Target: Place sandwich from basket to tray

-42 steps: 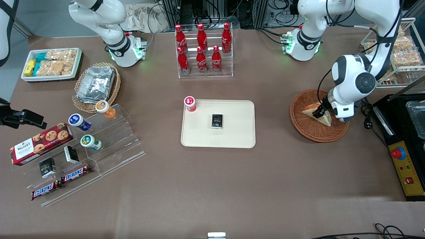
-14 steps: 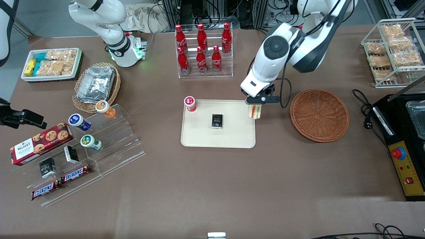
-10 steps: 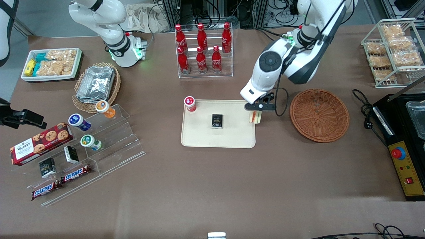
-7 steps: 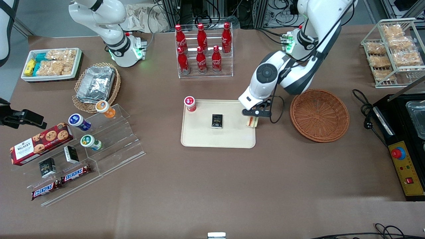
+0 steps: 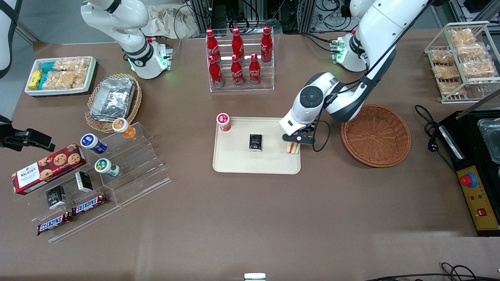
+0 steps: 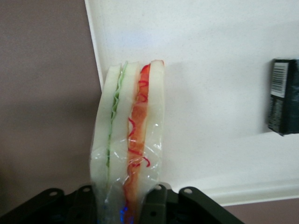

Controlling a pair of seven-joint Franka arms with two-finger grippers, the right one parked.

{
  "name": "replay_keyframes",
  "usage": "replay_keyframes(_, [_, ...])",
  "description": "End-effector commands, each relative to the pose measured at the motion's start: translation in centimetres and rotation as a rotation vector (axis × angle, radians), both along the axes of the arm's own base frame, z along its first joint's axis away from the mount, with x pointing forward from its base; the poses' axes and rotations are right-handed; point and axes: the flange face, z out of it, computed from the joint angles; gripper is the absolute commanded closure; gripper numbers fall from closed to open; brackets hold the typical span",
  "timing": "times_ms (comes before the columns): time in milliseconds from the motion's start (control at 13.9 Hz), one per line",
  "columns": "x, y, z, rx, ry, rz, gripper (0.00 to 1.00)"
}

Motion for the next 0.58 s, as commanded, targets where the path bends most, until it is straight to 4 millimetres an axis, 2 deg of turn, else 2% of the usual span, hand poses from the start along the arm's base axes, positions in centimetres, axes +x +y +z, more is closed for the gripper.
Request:
replay_keyframes(0, [0.4,-0.5,-1.1,0.005,-0.012,0.019,0.0])
replay_keyframes(288, [0.7,-1.0,-0.6,0.02,-0.038,0.041,0.0])
replay_keyframes(360, [0.9,-1.0,0.4,0.03,-0.052,0.077,0.0])
replay_keyframes(505, [1.8,-0.9,4.4,0.08,-0.089,0.17,0.0])
